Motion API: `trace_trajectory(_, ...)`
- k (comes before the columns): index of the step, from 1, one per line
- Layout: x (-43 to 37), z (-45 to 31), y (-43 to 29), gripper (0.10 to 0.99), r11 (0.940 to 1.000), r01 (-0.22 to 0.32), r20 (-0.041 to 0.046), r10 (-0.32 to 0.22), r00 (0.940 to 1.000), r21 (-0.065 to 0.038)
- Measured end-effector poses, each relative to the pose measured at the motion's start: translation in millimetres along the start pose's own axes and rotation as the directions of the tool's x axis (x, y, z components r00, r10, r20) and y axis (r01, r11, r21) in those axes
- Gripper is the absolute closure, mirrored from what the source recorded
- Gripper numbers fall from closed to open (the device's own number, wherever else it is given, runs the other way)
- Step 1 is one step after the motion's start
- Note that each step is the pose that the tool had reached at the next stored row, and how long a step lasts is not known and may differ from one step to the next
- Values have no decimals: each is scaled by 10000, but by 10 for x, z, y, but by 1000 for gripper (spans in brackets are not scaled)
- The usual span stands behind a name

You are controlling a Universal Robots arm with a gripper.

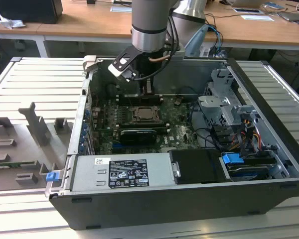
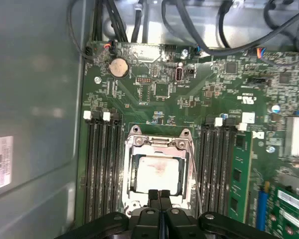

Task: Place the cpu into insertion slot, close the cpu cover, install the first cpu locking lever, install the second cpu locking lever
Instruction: 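Install the first cpu locking lever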

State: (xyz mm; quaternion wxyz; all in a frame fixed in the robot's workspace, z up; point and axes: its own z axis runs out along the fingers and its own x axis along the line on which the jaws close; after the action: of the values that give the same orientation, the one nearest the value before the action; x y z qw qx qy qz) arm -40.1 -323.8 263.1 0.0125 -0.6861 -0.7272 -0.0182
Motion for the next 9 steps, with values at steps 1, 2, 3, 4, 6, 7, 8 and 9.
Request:
trace_trajectory(1,3,-74,0,980,10000,1,3,-1,10000,1)
trace_trajectory(2,4,-87,1,980,10000,10,3,-10,10000,1)
trace_trajectory(3,4,-86,1,980,10000,47,1,-47,10000,0)
trace_trajectory(4,4,-87,1,980,9997,244,-1,-244,9997,10)
trace_trajectory(6,4,-87,1,980,9971,765,-5,-765,9971,33)
trace_trajectory(7,4,-87,1,980,9947,1031,-8,-1031,9947,45)
trace_trajectory(8,4,-86,1,980,9927,1204,-11,-1204,9927,52)
trace_trajectory(9,4,-86,1,980,9894,1453,-15,-1453,9894,63)
